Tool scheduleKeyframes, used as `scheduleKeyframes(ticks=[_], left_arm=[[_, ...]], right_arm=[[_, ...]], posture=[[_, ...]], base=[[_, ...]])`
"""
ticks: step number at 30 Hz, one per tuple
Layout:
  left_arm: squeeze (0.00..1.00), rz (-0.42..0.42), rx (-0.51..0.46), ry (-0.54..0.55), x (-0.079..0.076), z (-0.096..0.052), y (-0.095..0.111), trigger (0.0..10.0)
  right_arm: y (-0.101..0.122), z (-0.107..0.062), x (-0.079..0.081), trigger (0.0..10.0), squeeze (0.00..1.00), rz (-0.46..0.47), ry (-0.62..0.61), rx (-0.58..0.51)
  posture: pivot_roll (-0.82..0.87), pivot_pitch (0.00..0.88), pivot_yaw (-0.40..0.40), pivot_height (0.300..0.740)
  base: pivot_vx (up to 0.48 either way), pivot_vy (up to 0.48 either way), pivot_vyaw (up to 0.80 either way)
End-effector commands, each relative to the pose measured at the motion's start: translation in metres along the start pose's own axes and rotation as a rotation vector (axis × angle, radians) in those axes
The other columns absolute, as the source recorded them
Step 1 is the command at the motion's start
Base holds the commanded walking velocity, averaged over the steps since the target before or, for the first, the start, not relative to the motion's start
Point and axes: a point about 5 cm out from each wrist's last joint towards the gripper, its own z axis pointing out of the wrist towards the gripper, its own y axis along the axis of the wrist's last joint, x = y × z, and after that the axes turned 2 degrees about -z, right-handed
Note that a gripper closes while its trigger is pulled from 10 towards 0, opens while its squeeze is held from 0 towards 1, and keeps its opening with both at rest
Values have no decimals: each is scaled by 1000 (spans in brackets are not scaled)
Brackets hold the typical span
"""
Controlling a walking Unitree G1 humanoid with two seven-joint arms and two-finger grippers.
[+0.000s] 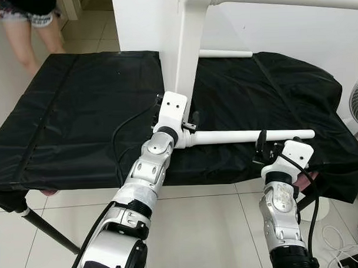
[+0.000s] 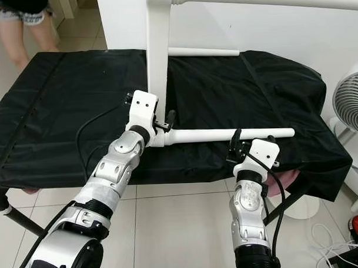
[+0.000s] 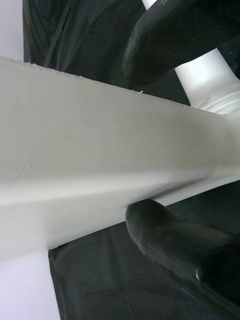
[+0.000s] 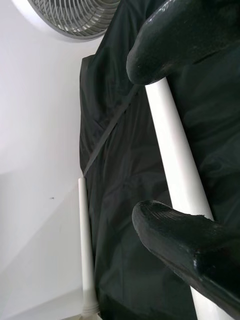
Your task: Building children table
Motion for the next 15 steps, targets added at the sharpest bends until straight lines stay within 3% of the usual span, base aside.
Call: scheduleKeyframes(ticks=[1, 15], left_arm=[[0, -22, -23, 183, -22, 6, 10, 10000], [0, 12, 17, 278, -23, 11, 9, 10000]], right_arm=[[-2, -3, 1, 10000, 0, -5, -4, 16], [-2, -5, 1, 10000, 0, -7, -5, 26]], posture=[[-131, 0, 13, 740], [-133, 0, 16, 740]], base=[[0, 0, 0], [0, 0, 0]])
